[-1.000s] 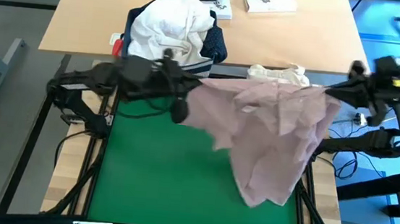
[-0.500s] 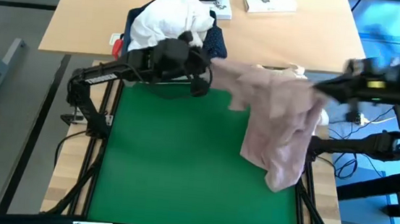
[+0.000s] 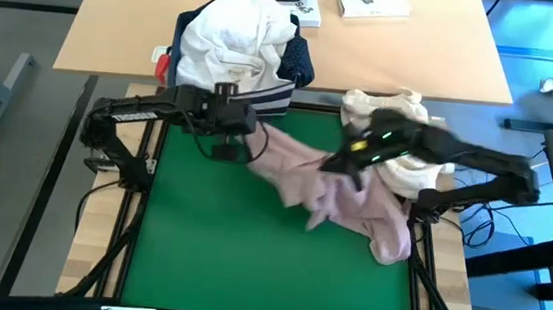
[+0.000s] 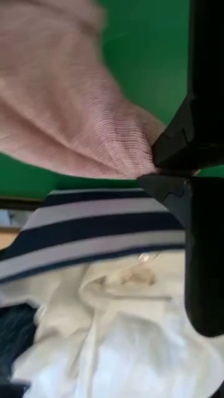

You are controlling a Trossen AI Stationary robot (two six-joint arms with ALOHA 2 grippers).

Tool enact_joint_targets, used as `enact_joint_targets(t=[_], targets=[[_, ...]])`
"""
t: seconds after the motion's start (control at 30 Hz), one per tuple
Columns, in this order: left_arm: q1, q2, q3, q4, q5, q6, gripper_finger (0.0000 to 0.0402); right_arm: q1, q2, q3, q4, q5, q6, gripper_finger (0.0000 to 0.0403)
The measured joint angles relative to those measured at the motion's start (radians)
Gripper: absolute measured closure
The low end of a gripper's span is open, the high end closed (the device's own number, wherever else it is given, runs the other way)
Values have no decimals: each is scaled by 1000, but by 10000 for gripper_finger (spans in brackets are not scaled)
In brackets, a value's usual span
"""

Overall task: Fold laundry
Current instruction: Remove the red polo from the blue laundry bin

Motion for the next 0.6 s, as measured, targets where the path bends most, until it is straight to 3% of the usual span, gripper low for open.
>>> enact_joint_targets(t=[0.33, 0.5, 0.6], targets=[[-64, -298, -443, 103, 3, -275, 393, 161, 340, -59, 197, 150, -14, 388], [-84, -381, -518, 102, 6, -426, 353, 174, 497, -58, 382, 157, 44, 386], [-86, -399, -517, 77, 45, -509, 317, 164, 572, -46, 466, 177, 87, 364]])
